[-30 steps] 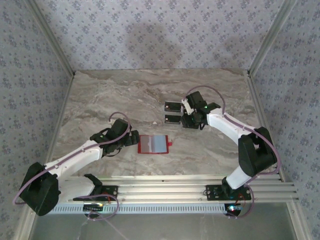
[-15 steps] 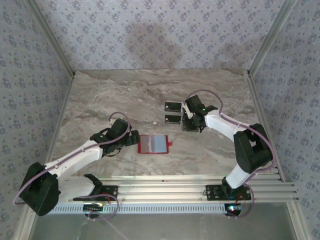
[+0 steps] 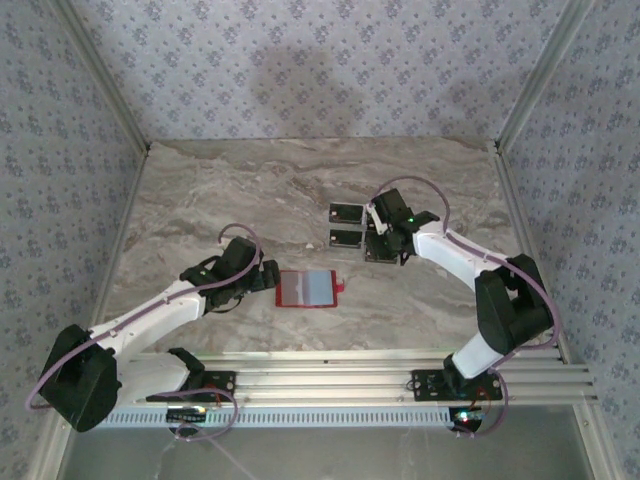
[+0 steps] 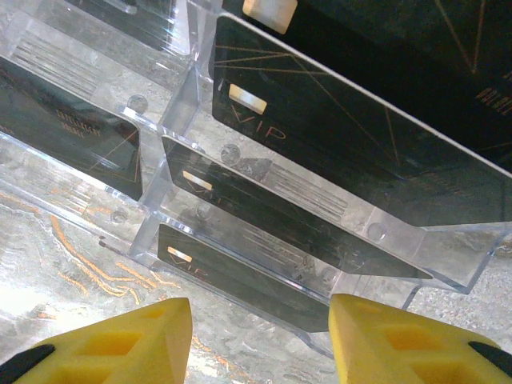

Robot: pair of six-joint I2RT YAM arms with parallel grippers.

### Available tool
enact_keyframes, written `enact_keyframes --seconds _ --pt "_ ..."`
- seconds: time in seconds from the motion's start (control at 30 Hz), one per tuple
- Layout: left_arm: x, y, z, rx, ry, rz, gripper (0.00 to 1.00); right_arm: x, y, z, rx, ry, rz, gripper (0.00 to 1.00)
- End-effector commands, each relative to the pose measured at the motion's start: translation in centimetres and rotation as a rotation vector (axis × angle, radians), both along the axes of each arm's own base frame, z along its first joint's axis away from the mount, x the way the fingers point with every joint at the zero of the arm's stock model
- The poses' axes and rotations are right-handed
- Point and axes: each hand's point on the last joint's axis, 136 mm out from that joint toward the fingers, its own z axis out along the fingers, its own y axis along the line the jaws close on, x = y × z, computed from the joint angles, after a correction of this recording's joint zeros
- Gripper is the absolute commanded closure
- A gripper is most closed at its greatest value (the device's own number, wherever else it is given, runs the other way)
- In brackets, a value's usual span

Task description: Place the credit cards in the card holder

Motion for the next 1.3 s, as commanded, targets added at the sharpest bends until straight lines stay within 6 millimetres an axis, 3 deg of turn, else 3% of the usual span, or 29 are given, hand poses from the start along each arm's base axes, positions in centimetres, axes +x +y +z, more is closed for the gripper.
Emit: enact_keyframes --seconds 0.0,0.13,0.37,0.43,0.87,1.27 --pt "0.3 -0.4 0.1 -0.026 -0.004 0.004 0.00 0.6 0.3 0.6 -0.008 -0.009 -0.005 0.49" --pt "0.2 -0.4 -0.1 -0.026 0.003 0.005 0.00 1.1 1.2 0.7 -0.004 -0.018 0.021 0.48" --pt "0.2 -0.4 -0.3 -0.020 0.012 -0.001 0.00 1.2 4.7 2.0 -0.006 -0.038 0.160 0.48" --pt "0.2 -0.4 -0.2 -0.013 0.013 0.000 0.00 2.1 5.8 2.8 -0.002 -0.049 0.197 0.48" --pt "0.1 0.1 -0.1 -0.006 0.026 0.004 0.00 4.1 8.1 1.7 -0.106 -0.029 0.347 0.48" --pt "0.1 0.1 -0.2 -0.010 0.028 0.006 0.00 4.0 9.3 -0.7 -0.209 0.023 0.435 0.50"
